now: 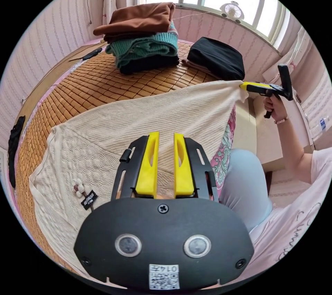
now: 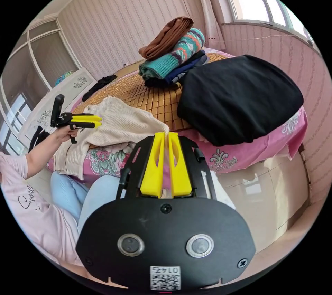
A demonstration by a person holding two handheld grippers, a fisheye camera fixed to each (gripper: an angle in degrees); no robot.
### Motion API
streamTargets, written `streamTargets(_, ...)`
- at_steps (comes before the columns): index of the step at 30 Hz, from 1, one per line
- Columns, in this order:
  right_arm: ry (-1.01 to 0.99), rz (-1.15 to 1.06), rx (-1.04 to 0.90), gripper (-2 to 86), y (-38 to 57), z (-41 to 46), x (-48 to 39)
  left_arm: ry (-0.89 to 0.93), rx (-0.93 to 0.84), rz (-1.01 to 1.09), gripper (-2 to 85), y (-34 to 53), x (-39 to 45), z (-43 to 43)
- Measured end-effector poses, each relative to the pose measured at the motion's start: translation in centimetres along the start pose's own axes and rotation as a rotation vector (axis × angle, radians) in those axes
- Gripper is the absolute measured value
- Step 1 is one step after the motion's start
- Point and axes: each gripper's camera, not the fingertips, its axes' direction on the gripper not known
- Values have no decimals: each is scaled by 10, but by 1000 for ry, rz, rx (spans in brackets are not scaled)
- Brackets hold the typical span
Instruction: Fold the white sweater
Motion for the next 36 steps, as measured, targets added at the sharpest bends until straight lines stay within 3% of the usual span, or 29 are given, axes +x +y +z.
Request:
streamTargets(3,8,-19,-113,13,-16,31,11,67,53,-5,67,16,19,-13)
streamTargets(6,8,3,-245,29,-7,75,20,38,-11,35,64,31,35,0)
streamTargets(13,31,126,-148,60,63,70,28,1,-39,103,61,15,44,-43)
streamTargets(19,11,104,-74,62,139,66,-13,-18,-40,81,66,8,38,-75)
streamTargets(23,-44,-23,-106,67,174,79,-69,200,131,-36,69,34,12,-153)
streamTargets(25,-26,-83,-126,69,189,86,-93,189,200,-65,67,70,6,-195)
streamTargets(28,-40,-175,-127,71,208,103,-130,28,261,-168,64,157,-7,-261)
streamTargets(36,-288,-494,-207,71,207,221,-283,-570,235,-757,64,420,-54,-436)
